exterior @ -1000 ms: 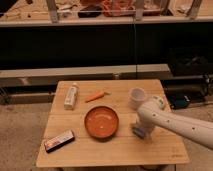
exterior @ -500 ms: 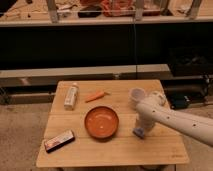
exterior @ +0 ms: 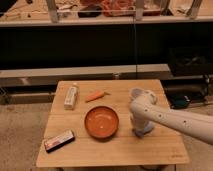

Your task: Place the white sponge in the ceramic bowl

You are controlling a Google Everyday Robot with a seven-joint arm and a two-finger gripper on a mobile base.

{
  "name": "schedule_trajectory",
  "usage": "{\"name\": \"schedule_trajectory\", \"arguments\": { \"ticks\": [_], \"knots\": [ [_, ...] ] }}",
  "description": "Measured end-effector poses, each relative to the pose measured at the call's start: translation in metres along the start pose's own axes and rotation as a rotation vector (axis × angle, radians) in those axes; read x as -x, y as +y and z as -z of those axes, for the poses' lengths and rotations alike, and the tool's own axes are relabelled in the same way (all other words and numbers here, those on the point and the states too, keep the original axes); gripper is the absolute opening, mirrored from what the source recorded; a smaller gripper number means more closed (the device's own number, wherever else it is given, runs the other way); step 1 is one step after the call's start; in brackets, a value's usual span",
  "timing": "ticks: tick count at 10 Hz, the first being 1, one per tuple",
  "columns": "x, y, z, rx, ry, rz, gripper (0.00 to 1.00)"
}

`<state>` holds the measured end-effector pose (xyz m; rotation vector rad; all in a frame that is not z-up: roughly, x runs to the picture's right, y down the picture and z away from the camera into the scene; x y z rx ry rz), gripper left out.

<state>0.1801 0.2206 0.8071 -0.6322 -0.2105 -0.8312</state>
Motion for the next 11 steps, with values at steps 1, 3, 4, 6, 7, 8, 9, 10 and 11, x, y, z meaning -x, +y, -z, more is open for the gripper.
{"name": "schedule_trajectory", "arguments": {
  "ticks": [1,3,4,6,7,8,9,10,11],
  "knots": [
    [0.0,-0.006,0.015,0.005,0.006,0.001,0.0],
    [-0.003,-0.014,0.026,0.006,0.013,0.002,0.0],
    [-0.003,-0.018,0.028,0.006,0.014,0.006,0.0],
    [-0.001,-0.027,0.028,0.006,0.021,0.039,0.09],
    [-0.003,-0.028,0.033,0.006,0.027,0.057,0.18],
    [-0.005,-0.028,0.038,0.004,0.023,0.065,0.29],
    [-0.009,-0.025,0.038,0.003,0.024,0.069,0.39],
    [-0.013,-0.023,0.037,0.003,0.024,0.072,0.49],
    [-0.016,-0.023,0.037,0.001,0.026,0.081,0.61]
  ]
}}
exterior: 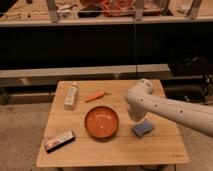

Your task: Place the white sponge in the ceramic bowl

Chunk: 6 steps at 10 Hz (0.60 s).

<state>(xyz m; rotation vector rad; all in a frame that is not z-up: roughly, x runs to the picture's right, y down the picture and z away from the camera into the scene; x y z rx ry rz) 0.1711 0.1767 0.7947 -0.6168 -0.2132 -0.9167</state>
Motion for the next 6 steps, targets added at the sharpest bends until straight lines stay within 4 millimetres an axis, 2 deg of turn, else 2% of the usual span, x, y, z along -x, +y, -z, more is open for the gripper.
{"name": "schedule_trajectory", "arguments": {
  "ticks": [1,3,4,6],
  "knots": [
    [-0.003,-0.001,0.0,-0.002,0.002,0.016,0.71],
    [-0.008,0.002,0.001,-0.004,0.003,0.033,0.79],
    [-0.011,0.005,0.001,-0.005,0.001,0.035,0.76],
    [-0.015,0.009,0.001,-0.007,-0.002,0.053,0.58]
  ]
}}
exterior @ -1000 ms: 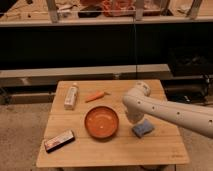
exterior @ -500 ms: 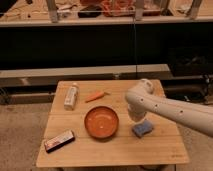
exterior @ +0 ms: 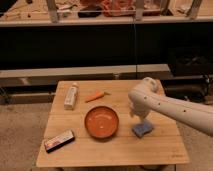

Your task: Place the white sponge in the ceramic bowl

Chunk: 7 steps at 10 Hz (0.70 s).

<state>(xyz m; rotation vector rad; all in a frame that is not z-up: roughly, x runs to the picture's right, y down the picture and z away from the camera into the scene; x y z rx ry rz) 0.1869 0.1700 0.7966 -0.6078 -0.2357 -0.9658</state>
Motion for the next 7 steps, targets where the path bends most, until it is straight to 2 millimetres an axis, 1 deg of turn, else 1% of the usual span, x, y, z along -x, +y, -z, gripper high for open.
{"name": "schedule_trajectory", "arguments": {
  "ticks": [1,2,3,4,5,6,7],
  "knots": [
    [-0.001,0.001,0.0,-0.001,-0.005,0.01,0.51],
    [-0.002,0.002,0.0,-0.003,-0.005,0.013,0.49],
    [-0.003,0.002,0.0,-0.008,-0.005,0.025,0.53],
    [-0.007,0.006,-0.002,-0.019,-0.002,0.034,0.62],
    [-0.013,0.017,-0.007,-0.024,-0.002,0.044,0.72],
    [-0.019,0.025,-0.01,-0.031,0.0,0.053,0.78],
    [-0.022,0.028,-0.012,-0.037,-0.001,0.063,0.8]
  ]
}}
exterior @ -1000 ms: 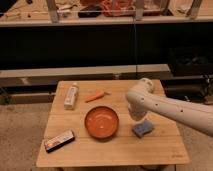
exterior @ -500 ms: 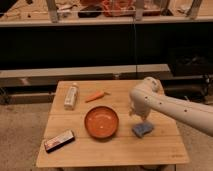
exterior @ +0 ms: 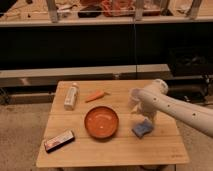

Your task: Place the white sponge in the ceramic bowl

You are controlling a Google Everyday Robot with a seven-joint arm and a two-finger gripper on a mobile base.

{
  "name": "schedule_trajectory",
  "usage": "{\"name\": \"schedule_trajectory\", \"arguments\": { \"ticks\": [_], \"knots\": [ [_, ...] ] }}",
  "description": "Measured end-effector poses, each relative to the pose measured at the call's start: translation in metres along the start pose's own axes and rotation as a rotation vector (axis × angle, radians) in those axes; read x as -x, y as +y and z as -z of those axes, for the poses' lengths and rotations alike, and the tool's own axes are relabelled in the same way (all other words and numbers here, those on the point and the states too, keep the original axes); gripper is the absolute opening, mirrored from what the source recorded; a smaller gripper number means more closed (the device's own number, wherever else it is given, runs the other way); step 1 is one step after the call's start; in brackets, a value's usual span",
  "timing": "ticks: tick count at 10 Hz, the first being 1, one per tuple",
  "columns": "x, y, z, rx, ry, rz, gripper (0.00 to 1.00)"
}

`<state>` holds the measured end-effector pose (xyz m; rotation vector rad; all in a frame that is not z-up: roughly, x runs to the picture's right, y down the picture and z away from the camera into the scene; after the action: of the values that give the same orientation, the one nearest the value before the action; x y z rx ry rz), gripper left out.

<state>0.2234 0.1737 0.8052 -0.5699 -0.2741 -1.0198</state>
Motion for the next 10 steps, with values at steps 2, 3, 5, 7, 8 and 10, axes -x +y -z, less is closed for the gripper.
{"name": "schedule_trajectory", "arguments": {
  "ticks": [2,3,5,7,8,10],
  "knots": [
    [0.001,-0.004,0.002,-0.02,-0.005,0.017,0.8],
    [0.003,0.003,-0.003,-0.021,-0.005,0.034,0.8],
    [0.009,0.007,-0.018,-0.027,-0.002,0.066,0.8],
    [0.014,0.004,-0.025,-0.042,0.001,0.097,0.8],
    [0.013,0.006,-0.025,-0.043,0.008,0.103,0.8],
    [0.015,0.008,-0.037,-0.04,0.007,0.116,0.8]
  ]
}}
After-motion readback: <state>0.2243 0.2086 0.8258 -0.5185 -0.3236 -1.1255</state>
